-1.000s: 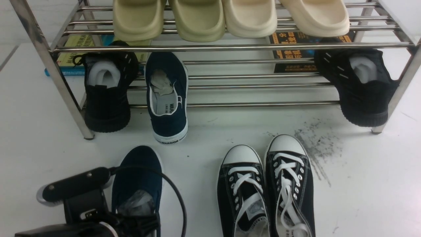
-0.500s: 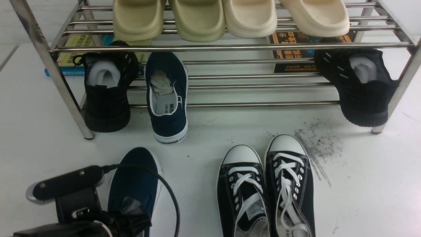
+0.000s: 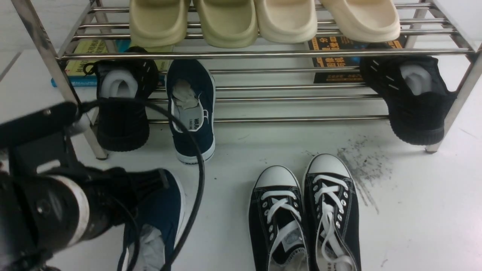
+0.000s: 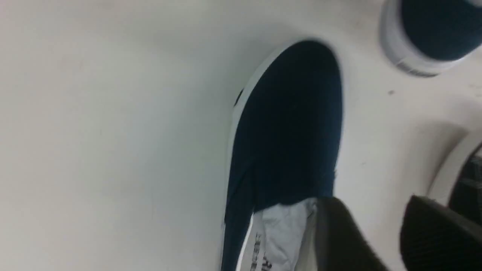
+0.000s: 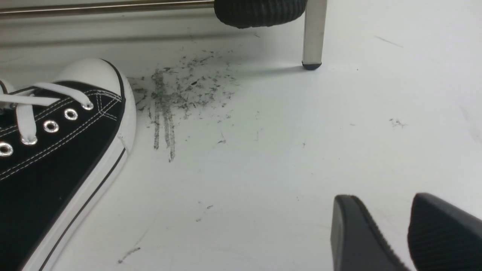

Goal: Take the shoes off the shelf with your hand on the white table.
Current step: 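Grasp the leftmost shoe on the bottom shelf of the shoe rack with the left gripper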

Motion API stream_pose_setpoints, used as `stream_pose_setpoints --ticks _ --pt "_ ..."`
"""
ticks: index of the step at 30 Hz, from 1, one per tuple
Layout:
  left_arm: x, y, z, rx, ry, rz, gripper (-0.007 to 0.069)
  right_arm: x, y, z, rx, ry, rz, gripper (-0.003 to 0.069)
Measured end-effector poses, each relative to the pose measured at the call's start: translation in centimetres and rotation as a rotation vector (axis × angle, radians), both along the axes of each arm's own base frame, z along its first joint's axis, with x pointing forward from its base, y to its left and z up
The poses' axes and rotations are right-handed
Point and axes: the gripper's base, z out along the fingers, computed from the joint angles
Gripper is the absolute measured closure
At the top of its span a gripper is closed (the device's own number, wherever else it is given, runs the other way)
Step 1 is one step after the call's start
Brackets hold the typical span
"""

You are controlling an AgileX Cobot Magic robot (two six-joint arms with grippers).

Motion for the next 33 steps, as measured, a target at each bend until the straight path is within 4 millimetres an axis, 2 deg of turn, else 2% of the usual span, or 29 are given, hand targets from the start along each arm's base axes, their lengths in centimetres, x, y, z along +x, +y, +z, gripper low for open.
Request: stream_pose_setpoints --ticks 1,2,3,4,9,13,16,21,22,24,27,28,31,33 --pt "0.2 0.2 0.9 0.031 -0.018 -0.011 0.0491 0.0 0.0 0.0 0.000 0.000 0.000 0.0420" --pt "0.3 0.2 1.1 0.032 -0.024 -0.010 0.0503 0.0 0.0 0.0 0.000 0.000 0.000 0.0420" --pt "0.8 0.7 2.0 0.064 -0.039 -0.011 0.0578 0.0 0.0 0.0 0.000 0.000 0.000 0.0420" --pt "1.1 1.0 2.4 0.066 -0.039 -0.001 0.0599 0.0 0.0 0.0 0.000 0.000 0.000 0.0420" --pt "2.8 2.8 3.0 0.056 0.032 -0.017 0.0623 0.0 0.0 0.0 0.000 0.000 0.000 0.0420" --pt "5.3 4.1 2.0 -0.036 0.102 -0.049 0.0623 0.0 0.0 0.0 0.000 0.000 0.000 0.0420" --pt "6.8 3.9 1.1 -0.104 0.135 -0.077 0.0619 0.0 0.0 0.0 0.000 0.000 0.000 0.0420" --pt "10.2 1.9 -0.5 -0.150 0.202 -0.125 0.0559 0.0 0.0 0.0 0.000 0.000 0.000 0.0420" --pt "10.2 1.9 -0.4 -0.152 0.196 -0.127 0.0559 0.0 0.0 0.0 0.000 0.000 0.000 0.0420" --pt "12.6 0.9 -1.0 -0.135 0.217 -0.132 0.0480 0.0 0.0 0.0 0.000 0.000 0.000 0.0420" --pt "15.0 0.1 -1.5 -0.107 0.220 -0.134 0.0382 0.0 0.0 0.0 0.000 0.000 0.000 0.0420" --pt "15.2 0.0 -1.4 -0.101 0.212 -0.135 0.0375 0.0 0.0 0.0 0.000 0.000 0.000 0.0420" --pt "17.6 -0.6 -2.0 -0.060 0.203 -0.141 0.0288 0.0 0.0 0.0 0.000 0.000 0.000 0.0420" --pt "18.5 -0.9 -2.3 -0.039 0.198 -0.144 0.0265 0.0 0.0 0.0 0.000 0.000 0.000 0.0420"
